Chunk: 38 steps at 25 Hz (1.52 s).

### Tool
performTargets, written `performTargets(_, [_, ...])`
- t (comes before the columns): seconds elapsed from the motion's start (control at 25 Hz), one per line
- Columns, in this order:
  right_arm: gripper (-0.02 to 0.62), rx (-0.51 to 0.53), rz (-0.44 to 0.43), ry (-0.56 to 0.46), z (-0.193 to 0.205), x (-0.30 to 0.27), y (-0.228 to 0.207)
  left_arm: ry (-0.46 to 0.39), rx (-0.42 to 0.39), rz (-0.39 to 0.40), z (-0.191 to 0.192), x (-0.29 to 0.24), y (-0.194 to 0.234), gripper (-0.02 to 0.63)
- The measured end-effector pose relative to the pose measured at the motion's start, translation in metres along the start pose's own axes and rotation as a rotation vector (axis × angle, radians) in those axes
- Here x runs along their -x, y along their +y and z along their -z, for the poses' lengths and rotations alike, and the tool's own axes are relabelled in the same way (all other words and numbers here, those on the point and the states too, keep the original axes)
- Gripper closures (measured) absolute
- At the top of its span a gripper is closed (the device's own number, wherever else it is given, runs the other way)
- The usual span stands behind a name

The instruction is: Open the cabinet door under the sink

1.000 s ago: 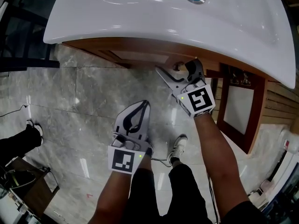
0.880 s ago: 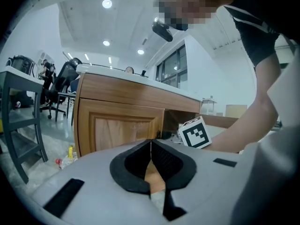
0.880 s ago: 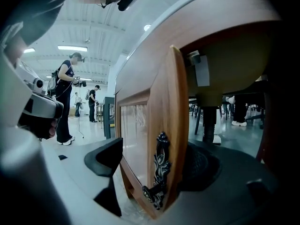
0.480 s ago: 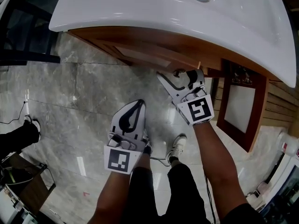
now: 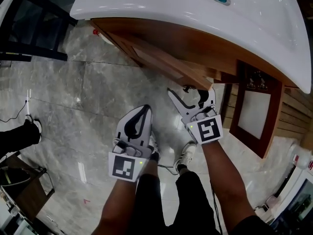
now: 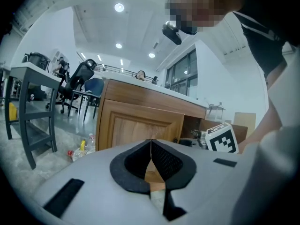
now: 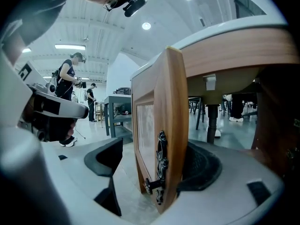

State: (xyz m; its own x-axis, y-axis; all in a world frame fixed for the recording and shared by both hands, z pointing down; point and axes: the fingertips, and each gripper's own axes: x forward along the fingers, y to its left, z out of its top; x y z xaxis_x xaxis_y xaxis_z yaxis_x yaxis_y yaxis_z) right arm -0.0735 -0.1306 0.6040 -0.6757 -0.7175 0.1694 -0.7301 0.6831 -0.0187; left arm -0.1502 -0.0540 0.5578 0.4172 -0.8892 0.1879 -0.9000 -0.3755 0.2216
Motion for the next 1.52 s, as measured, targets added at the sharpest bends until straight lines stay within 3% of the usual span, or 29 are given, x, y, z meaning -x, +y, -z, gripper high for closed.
performTargets(0.88, [0.242, -0.028, -0.067, 0.032, 0.000, 0.023, 0.091, 0.025, 0.012, -0.132, 0.018, 0.064, 0.045, 0.581])
performTargets(1.52, [0.244, -0.090, -0.117, 0.057, 0.002, 0.022, 0.151, 0.005, 0.007, -0.157, 0.016, 0.082, 0.076, 0.581])
